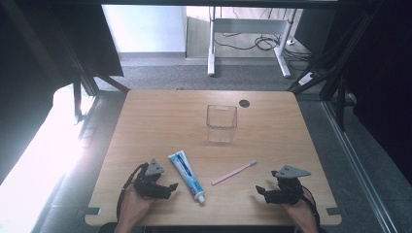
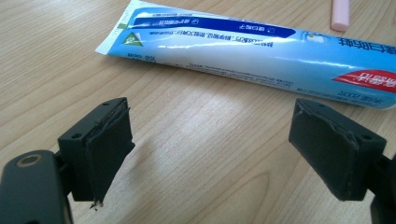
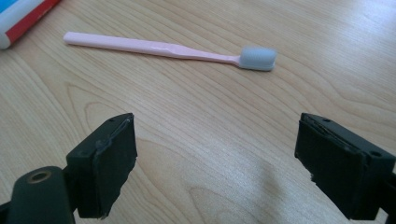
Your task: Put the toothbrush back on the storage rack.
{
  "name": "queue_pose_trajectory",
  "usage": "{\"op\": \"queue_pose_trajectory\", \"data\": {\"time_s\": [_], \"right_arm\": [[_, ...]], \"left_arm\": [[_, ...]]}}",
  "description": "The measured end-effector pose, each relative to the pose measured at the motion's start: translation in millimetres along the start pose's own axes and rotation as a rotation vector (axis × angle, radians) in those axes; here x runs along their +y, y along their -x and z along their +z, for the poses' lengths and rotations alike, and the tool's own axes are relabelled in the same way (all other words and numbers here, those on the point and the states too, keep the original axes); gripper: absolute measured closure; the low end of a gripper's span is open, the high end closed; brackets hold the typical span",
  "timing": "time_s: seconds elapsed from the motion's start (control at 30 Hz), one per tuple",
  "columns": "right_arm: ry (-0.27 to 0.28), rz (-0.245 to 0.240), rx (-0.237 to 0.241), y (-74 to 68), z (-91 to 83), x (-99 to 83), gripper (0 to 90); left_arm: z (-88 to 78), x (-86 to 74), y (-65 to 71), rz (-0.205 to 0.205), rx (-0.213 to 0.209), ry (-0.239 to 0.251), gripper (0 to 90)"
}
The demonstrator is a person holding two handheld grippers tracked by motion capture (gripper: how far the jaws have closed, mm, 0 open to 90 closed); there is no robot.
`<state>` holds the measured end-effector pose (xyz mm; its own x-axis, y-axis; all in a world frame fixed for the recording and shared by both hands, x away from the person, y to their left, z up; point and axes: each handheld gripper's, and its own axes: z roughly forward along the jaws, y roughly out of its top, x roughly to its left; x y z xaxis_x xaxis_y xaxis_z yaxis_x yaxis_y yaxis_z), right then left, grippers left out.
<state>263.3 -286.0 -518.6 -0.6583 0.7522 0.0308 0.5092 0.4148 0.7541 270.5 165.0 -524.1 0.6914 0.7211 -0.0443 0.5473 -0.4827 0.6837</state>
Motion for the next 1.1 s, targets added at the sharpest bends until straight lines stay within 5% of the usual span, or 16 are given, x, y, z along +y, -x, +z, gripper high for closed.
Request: {"op": "queue_pose_trajectory", "data": {"time_s": [0.3,0.7,1.1], "right_arm": [[-0.022,-0.029,-0.014,4.2,2.2,-6.0,12.7],[-0.053,-0.093,-0.023,0.5,4.8,-4.8,7.8],[-0.055,-0.034,-0.008,-3.4,-1.0,6.0,14.0]], "left_arm": [[4.4,2.9,6.3,0.024,-0.027,-0.011,14.5],[3.8,-0.3,5.6,0.052,0.015,0.002,14.5],[2.6,-1.2,4.1,0.05,0.016,0.002,14.5]]}}
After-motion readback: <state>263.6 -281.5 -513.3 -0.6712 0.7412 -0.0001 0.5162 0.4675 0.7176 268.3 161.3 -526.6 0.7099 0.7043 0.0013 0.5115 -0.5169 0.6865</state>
